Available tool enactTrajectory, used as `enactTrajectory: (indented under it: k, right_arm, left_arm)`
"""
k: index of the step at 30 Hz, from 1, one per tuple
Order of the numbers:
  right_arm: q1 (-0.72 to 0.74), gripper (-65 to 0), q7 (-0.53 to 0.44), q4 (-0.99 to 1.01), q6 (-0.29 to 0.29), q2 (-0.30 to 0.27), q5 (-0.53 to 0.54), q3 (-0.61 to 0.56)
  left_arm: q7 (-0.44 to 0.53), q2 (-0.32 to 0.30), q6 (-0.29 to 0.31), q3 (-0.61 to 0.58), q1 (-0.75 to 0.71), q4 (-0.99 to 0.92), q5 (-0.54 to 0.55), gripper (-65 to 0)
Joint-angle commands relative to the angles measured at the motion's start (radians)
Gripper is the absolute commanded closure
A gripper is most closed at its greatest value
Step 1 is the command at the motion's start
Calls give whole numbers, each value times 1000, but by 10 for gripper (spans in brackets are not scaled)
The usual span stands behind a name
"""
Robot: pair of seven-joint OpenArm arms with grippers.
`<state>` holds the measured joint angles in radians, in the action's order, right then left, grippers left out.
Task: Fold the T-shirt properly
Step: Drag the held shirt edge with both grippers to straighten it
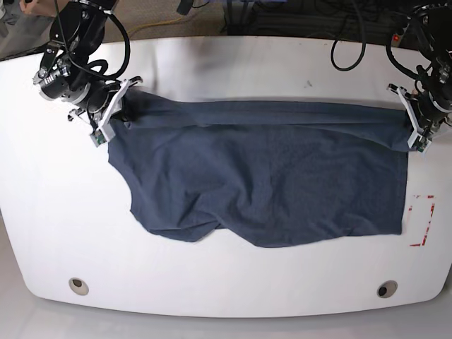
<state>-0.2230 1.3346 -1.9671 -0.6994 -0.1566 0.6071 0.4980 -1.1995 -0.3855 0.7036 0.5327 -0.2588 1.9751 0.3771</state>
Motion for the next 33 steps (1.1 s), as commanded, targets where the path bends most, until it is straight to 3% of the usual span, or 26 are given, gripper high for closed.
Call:
enactTrajectory:
  k: [1, 7, 14, 17, 19, 23, 27, 33]
  right_arm:
    - [-31, 0, -13, -16, 1, -13, 43, 9]
    - [-92, 0, -13, 4, 1, -5, 98, 9]
    - [-149, -8, -14, 35, 1, 9, 109, 9]
    - [-177, -141, -14, 31, 1, 9, 142, 9]
    - [-195, -263, -14, 35, 1, 5, 219, 38]
    - [-204, -447, -14, 36, 1, 1, 350, 116]
    - [-178, -495, -14, 36, 1, 1, 368, 193]
    - [-108, -495, -13, 124, 1, 7, 248, 252]
  left_arm:
    - [40, -19, -5, 17, -38, 14, -11, 0]
    - [162, 30, -5, 70, -155, 3, -17, 0]
    - [171, 46, -5, 96, -184, -44, -68, 0]
    - [172, 52, -5, 102, -184, -75, -68, 0]
    - [183, 55, -5, 103, -179, -101, -68, 0]
    - [252, 58, -5, 97, -179, -135, -69, 0]
    - [269, 58, -5, 94, -178, -159, -69, 0]
    - [269, 58, -5, 94, -175, -165, -69, 0]
